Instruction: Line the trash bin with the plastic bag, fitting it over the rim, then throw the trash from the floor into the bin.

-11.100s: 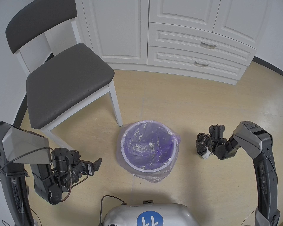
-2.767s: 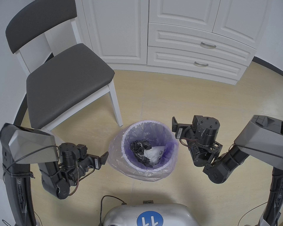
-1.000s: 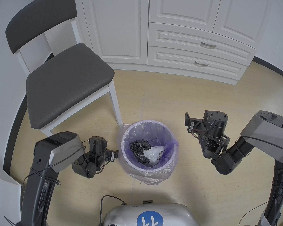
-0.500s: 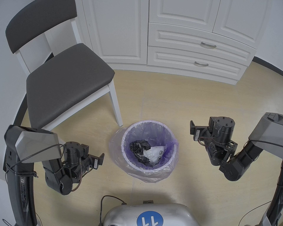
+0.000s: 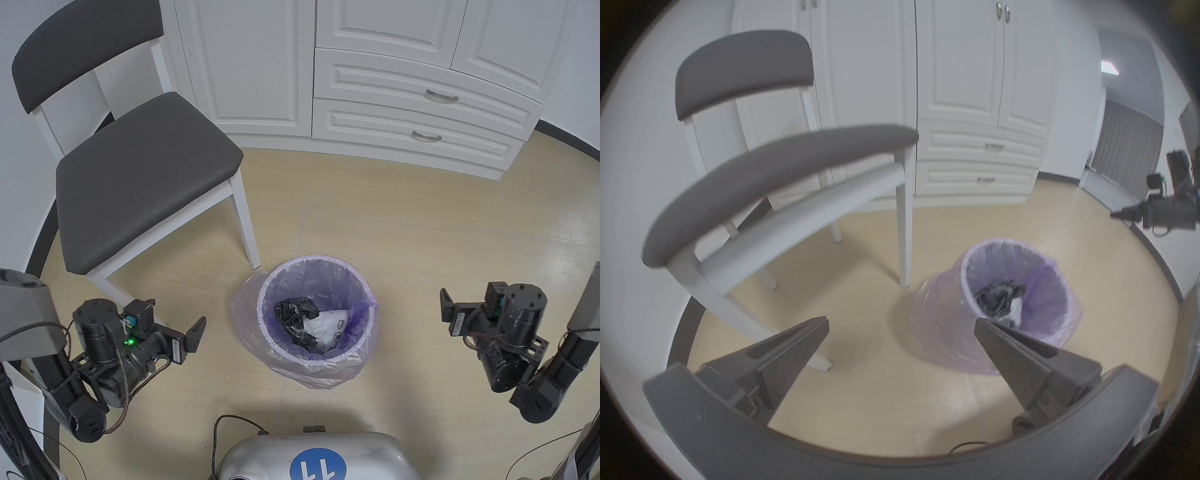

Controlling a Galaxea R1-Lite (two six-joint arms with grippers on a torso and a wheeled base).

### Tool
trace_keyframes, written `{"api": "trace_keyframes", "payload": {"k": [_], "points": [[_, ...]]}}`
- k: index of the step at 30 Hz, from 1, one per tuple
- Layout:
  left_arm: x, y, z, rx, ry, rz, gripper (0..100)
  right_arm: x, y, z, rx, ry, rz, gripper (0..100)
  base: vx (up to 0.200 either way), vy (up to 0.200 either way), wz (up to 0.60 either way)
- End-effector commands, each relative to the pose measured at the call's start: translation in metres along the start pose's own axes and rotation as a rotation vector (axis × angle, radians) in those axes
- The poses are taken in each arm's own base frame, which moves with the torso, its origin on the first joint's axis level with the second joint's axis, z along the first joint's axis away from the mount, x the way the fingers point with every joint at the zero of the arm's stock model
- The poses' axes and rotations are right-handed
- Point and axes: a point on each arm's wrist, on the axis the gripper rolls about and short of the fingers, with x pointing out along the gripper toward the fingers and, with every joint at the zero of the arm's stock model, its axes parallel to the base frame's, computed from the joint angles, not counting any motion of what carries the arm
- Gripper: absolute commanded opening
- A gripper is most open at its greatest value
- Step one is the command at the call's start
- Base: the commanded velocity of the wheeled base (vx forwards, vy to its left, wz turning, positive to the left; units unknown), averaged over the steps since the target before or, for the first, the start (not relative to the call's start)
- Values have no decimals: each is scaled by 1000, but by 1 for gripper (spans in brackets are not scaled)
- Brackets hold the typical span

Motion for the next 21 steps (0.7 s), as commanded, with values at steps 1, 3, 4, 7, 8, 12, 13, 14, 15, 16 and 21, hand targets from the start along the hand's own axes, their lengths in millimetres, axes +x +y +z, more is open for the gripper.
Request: {"api": "trace_keyframes", "payload": {"k": [1, 3, 4, 7, 8, 12, 13, 14, 15, 16, 21], "points": [[-42, 3, 31, -39, -136, -17, 100, -32, -25, 10, 26, -35, -36, 100, 0, 0, 0], [-54, 5, 36, -77, -165, -20, 100, -43, -37, 12, 30, -37, -56, 100, 0, 0, 0], [-60, 6, 39, -90, -181, -22, 100, -47, -41, 13, 31, -38, -60, 100, 0, 0, 0], [-72, 8, 43, -103, -213, -20, 100, -57, -50, 16, 41, -49, -69, 100, 0, 0, 0], [-80, 10, 47, -110, -240, -17, 100, -65, -59, 18, 46, -55, -83, 100, 0, 0, 0], [-90, 19, 46, -117, -249, 27, 100, -74, -78, 18, 59, -59, -145, 100, 0, 0, 0], [-91, 21, 46, -118, -251, 38, 100, -73, -81, 18, 68, -61, -160, 100, 0, 0, 0], [-94, 24, 46, -120, -258, 51, 100, -74, -86, 21, 91, -76, -185, 100, 0, 0, 0], [-100, 26, 48, -124, -274, 58, 100, -76, -91, 25, 116, -94, -204, 100, 0, 0, 0], [-105, 27, 49, -126, -286, 63, 100, -80, -95, 28, 126, -107, -220, 100, 0, 0, 0], [-123, 38, 55, -145, -360, 128, 100, -112, -116, 41, 156, -155, -258, 100, 0, 0, 0]]}}
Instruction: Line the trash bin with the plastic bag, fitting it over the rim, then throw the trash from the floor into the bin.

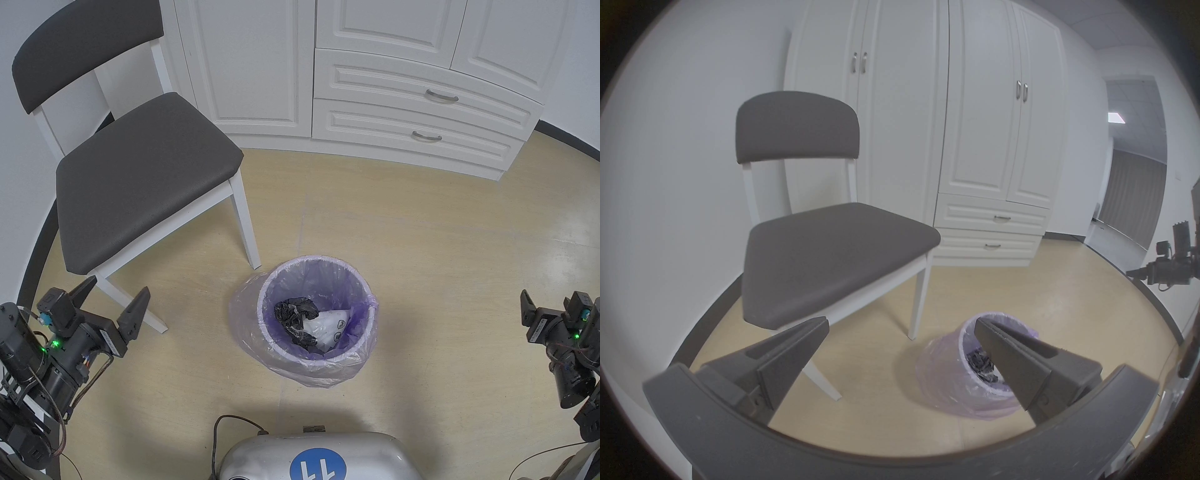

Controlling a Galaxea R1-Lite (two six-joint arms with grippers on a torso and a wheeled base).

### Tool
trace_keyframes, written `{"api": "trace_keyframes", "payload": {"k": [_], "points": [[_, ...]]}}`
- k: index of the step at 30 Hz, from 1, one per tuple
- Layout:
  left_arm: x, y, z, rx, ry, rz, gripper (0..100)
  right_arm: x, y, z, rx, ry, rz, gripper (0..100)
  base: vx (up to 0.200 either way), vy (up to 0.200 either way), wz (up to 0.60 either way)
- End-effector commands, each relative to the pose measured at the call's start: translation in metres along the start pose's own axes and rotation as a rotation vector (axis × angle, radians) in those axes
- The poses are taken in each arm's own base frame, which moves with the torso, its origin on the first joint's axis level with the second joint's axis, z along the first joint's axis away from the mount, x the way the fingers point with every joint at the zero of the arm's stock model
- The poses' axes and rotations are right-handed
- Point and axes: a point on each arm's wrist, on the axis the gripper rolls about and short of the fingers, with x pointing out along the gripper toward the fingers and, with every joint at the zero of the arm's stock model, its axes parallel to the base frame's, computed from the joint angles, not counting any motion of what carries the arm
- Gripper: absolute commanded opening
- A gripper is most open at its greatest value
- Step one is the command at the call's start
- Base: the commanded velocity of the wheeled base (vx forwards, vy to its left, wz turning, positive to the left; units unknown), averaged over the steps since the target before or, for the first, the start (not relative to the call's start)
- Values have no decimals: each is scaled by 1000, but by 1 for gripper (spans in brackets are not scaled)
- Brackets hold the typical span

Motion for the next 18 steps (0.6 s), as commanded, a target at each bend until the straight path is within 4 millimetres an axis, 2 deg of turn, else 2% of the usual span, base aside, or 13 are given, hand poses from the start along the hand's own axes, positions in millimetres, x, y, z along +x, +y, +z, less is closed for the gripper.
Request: {"api": "trace_keyframes", "payload": {"k": [1, 8, 10, 12, 18], "points": [[-26, 17, 21, -13, -126, 95, 100, -38, -38, 26, 84, -100, -54, 100, 0, 0, 0], [-40, 29, 31, -14, -178, 191, 100, -82, -71, 34, 131, -167, -78, 100, 0, 0, 0], [-44, 29, 33, -23, -190, 196, 100, -89, -77, 33, 137, -179, -104, 100, 0, 0, 0], [-54, 31, 38, -34, -215, 211, 100, -106, -90, 30, 123, -207, -165, 100, 0, 0, 0], [-79, 31, 46, -34, -232, 229, 100, -140, -111, 20, 125, -262, -182, 100, 0, 0, 0]]}}
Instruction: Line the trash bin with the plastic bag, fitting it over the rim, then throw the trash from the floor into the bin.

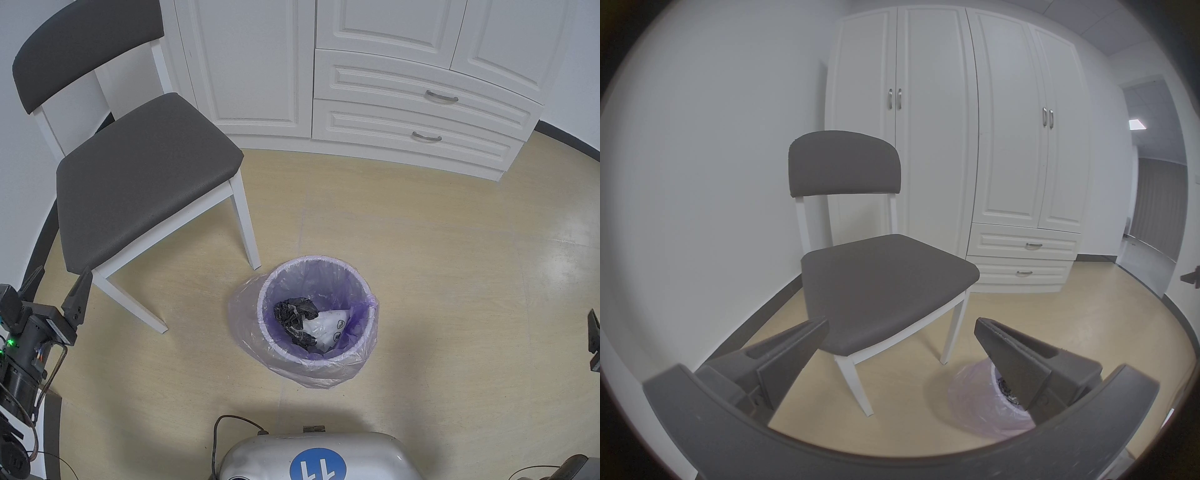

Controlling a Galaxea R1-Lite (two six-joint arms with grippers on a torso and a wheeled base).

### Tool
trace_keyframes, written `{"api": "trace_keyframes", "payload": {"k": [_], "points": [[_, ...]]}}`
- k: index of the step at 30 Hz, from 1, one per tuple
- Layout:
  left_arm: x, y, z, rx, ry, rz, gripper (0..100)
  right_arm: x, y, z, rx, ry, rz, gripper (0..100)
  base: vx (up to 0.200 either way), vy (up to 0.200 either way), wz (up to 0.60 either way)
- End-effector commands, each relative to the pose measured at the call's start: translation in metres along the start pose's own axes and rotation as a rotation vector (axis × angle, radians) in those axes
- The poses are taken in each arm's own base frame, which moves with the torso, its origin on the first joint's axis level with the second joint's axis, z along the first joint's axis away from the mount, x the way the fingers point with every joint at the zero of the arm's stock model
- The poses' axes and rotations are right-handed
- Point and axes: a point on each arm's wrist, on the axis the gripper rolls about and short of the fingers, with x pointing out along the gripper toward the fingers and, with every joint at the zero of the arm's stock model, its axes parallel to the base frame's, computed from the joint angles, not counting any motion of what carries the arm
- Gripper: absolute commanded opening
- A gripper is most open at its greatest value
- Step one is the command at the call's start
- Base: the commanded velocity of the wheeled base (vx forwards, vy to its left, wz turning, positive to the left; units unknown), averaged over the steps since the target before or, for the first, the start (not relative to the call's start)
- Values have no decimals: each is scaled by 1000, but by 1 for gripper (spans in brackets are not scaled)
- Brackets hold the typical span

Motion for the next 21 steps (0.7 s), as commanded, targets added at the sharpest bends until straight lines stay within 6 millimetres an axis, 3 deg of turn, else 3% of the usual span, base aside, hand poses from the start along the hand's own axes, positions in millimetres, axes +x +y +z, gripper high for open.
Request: {"api": "trace_keyframes", "payload": {"k": [1, 3, 4, 10, 21], "points": [[-40, 10, 26, -24, -113, 55, 100, -52, -43, 1, 96, -178, -69, 100, 0, 0, 0], [-42, 10, 27, -29, -116, 56, 100, -54, -44, 0, 96, -180, -74, 100, 0, 0, 0], [-53, 12, 33, -50, -125, 81, 100, -63, -50, -6, 92, -192, -109, 100, 0, 0, 0], [-77, 14, 40, -82, -106, 111, 100, -70, -53, -22, 51, -168, -131, 100, 0, 0, 0], [-122, 17, 31, -89, -105, 112, 100, -73, -49, -43, 59, -186, 72, 100, 0, 0, 0]]}}
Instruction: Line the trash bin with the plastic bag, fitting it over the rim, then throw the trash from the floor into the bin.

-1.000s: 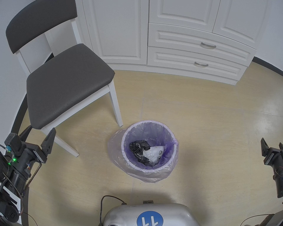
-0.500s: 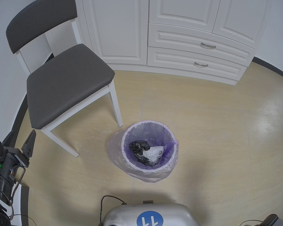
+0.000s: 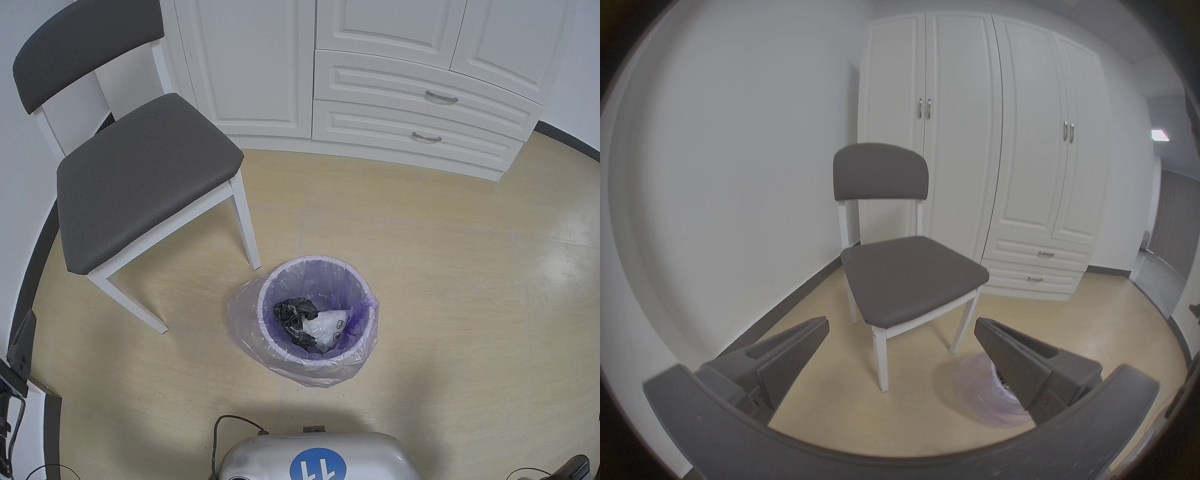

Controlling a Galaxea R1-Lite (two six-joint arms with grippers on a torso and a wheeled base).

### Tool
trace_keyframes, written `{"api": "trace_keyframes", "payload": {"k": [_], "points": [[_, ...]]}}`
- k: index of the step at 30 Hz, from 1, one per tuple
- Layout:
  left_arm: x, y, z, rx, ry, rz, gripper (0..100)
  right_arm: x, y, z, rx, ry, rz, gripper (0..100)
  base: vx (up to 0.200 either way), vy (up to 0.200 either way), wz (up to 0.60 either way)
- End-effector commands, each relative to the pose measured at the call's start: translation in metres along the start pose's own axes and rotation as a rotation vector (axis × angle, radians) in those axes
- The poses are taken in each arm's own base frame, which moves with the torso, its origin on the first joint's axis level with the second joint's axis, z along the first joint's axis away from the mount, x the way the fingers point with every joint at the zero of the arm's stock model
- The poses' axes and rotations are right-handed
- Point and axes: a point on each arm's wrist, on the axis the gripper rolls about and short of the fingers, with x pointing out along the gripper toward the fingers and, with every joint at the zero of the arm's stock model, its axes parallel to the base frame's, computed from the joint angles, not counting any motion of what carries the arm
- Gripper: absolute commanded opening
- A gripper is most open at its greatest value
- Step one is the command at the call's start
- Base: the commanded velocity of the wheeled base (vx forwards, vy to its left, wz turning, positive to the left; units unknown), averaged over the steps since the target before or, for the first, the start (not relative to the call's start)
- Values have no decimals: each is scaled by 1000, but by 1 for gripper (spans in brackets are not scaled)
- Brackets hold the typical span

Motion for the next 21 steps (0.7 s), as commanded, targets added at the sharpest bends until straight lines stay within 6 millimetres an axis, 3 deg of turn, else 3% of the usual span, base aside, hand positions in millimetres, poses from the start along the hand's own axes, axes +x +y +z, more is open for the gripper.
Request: {"api": "trace_keyframes", "payload": {"k": [1, 13, 21], "points": [[-34, 6, 6, -30, -142, -5, 100, -9, -2, -11, 28, -48, 78, 100, 0, 0, 0], [-83, 15, 4, -30, -175, 0, 100, -12, 4, -30, 22, 147, 354, 100, 0, 0, 0], [-95, 15, -2, -19, -188, 35, 100, -13, 7, -32, 10, 162, 488, 100, 0, 0, 0]]}}
